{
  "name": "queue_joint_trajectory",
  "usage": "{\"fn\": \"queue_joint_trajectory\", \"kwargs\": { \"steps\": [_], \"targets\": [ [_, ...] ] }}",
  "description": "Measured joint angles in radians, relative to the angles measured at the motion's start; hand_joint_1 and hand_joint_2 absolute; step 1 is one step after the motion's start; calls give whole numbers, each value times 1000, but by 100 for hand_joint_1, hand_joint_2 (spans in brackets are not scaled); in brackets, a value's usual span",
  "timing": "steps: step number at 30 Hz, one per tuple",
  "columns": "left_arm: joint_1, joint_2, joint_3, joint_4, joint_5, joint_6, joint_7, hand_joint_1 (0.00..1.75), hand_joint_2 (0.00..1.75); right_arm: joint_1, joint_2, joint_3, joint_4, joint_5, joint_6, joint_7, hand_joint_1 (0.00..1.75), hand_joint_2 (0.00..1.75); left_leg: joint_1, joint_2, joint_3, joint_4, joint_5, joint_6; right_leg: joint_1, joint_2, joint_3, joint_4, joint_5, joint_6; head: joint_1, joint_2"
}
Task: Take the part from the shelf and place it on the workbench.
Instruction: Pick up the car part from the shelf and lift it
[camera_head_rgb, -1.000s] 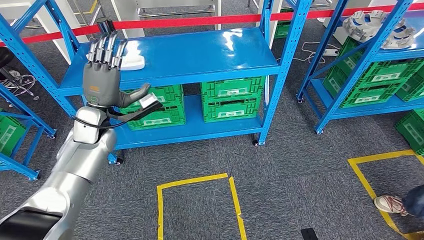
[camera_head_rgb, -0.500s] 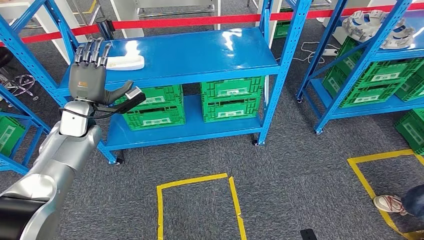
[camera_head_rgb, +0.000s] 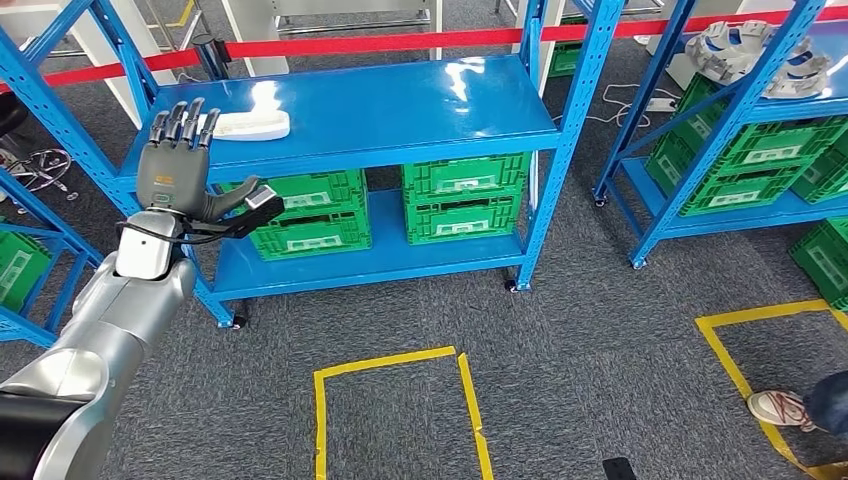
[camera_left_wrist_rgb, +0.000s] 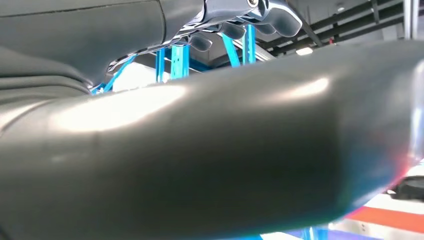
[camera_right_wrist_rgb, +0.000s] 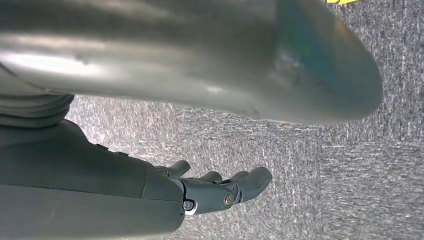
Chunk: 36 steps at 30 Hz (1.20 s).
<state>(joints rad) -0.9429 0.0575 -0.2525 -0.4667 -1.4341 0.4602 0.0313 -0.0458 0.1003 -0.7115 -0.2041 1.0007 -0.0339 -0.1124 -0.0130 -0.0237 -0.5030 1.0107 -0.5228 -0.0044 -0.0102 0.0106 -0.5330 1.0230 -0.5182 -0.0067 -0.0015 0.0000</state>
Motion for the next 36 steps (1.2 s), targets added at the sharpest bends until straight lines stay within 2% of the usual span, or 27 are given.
{"fn": "queue_joint_trajectory", "kwargs": {
  "steps": [8, 22, 36],
  "targets": [
    [-6, -64, 1, 12, -8, 0, -13, 0, 0, -4, 0, -16, 0, -4, -7, 6, 0, 0, 0, 2, 0, 0, 0, 0, -1, 2, 0, 0, 1, 1, 0, 0],
    [-16, -86, 4, 12, -12, -37, -60, 0, 0, -4, 1, -34, 0, -10, -9, 10, 0, 0, 0, 2, 0, 0, 0, 0, 0, 2, 0, 0, 1, 1, 0, 0],
    [-54, -125, 7, 11, -28, -116, -56, 0, 0, -5, 2, -51, 0, -7, -9, 2, 0, 0, 0, 2, 0, 0, 0, 0, 0, 2, 0, 0, 1, 1, 0, 0]
  ]
}}
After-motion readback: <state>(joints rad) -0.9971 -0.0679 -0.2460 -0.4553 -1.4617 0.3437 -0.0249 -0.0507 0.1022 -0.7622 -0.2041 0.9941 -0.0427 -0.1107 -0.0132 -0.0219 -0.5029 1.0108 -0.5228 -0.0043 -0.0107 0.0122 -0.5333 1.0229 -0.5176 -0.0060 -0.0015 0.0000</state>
